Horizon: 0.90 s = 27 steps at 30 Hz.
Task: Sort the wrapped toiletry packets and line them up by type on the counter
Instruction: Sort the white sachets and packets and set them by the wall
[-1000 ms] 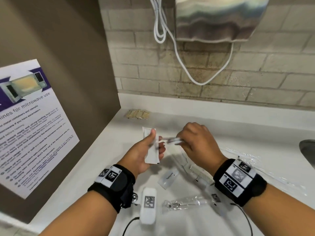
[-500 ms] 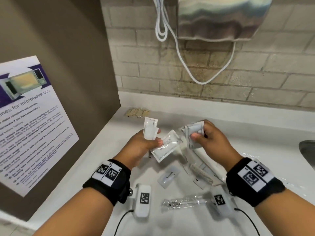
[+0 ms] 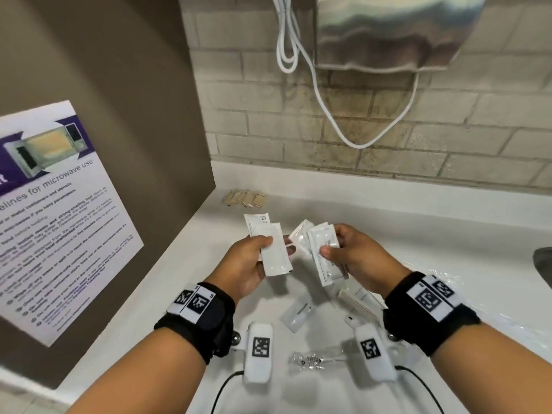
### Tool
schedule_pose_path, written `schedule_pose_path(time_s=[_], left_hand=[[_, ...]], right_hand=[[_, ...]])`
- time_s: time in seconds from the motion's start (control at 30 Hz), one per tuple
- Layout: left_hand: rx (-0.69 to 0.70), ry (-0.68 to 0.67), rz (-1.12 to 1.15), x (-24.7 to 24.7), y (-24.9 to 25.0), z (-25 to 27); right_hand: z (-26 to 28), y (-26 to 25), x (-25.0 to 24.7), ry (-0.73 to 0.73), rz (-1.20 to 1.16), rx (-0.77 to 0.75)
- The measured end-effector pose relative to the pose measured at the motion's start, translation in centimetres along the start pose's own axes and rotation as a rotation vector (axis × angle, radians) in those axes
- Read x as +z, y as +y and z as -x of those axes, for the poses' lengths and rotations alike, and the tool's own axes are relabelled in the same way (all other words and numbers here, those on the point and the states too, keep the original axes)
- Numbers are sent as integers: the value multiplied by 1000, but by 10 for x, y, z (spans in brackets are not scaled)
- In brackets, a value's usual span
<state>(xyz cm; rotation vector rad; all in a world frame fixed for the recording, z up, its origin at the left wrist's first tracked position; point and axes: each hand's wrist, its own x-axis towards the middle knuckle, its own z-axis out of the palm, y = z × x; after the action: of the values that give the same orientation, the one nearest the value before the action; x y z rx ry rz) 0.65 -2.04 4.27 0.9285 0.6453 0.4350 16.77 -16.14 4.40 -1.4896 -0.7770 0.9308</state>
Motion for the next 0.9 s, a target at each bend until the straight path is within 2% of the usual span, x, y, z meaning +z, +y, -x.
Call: schedule_pose_path(time_s=[0.07, 0.1, 0.23, 0.3, 0.37, 0.4, 0.47, 0.53, 0.57, 0.63, 0.7, 0.77, 0.83, 0.9], left_hand=[[44, 3, -30, 0, -5, 0], [64, 2, -51, 4, -7, 1], [100, -18, -153, 20, -16, 1], [118, -29, -214, 22, -18, -1], [123, 13, -231, 18, -16, -2], [122, 34, -225, 15, -14, -2], [80, 59, -204, 9, -11, -3], [19, 30, -182, 9, -8, -3], [-10, 15, -161, 10, -6, -2], [-62, -15, -133, 12, -4, 0], [-57, -62, -173, 10, -4, 1], [-11, -54, -211, 7, -6, 1], [34, -21, -206, 5, -6, 0], [61, 3, -163, 4, -5, 0]], right_hand=[[-1, -2, 0, -37, -278, 20], [0, -5, 2, -68, -331, 36], [1, -8, 19, -142, -230, 87], [2, -8, 23, -58, -175, 60], [1, -11, 20, 93, -62, -35], [1, -12, 18, 175, 86, -136], [2, -13, 14, 310, 553, -480], [3, -9, 13, 279, 965, -884], [4, -5, 12, 234, 1135, -1028], [7, 4, 11, 190, 1348, -1165], [9, 10, 7, 196, 1387, -1202], [8, 15, 1, 204, 1376, -1211], [8, 18, -3, 212, 1345, -1150], [10, 18, -5, 194, 1232, -1013]])
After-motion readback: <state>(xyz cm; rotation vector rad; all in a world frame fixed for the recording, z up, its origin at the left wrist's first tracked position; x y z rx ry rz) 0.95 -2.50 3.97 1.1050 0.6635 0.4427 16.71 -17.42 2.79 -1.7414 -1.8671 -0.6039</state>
